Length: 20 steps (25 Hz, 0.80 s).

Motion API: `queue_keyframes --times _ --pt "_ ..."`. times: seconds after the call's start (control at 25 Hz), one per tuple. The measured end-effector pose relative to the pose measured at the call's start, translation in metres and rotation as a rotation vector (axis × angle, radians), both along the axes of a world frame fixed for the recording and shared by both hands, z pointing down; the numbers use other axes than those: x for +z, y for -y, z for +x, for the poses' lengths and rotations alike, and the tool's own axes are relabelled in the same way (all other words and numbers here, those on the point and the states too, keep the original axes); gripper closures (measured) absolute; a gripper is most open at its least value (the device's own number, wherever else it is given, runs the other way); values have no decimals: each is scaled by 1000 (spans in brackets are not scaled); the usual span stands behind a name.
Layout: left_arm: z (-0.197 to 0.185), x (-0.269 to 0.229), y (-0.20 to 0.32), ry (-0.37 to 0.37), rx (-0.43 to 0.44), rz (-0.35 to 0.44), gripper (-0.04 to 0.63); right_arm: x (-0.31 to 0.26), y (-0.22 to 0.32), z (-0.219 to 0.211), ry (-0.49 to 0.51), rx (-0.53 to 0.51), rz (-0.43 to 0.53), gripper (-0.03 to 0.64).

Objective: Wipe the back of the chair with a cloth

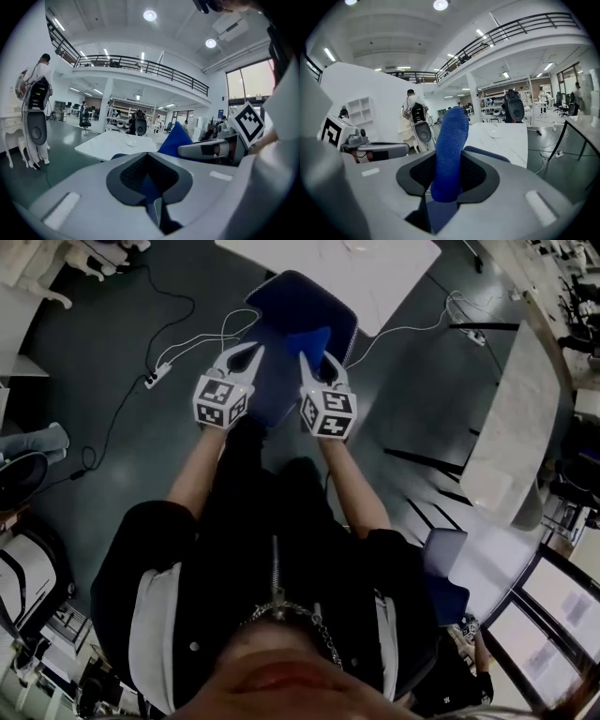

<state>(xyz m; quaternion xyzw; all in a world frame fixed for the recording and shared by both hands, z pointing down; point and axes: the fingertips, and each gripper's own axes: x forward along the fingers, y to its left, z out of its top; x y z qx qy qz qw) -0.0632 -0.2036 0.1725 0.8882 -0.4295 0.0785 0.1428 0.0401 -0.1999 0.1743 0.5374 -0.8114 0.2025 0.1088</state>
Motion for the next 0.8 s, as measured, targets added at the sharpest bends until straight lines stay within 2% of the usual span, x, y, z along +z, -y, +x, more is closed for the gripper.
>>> queue_keyframes --times 0.24,0.4,0.56,0.8 --pt "5 15 35 10 58 -8 586 13 34 21 -16 110 -8 485" --pt "17 14 35 19 66 -8 586 15 32 38 -1 122 -6 485" --pt "21 18 27 17 38 -24 586 27 22 46 -4 135 4 485" --pt "14 38 53 40 -1 39 586 48 35 44 30 155 42 485"
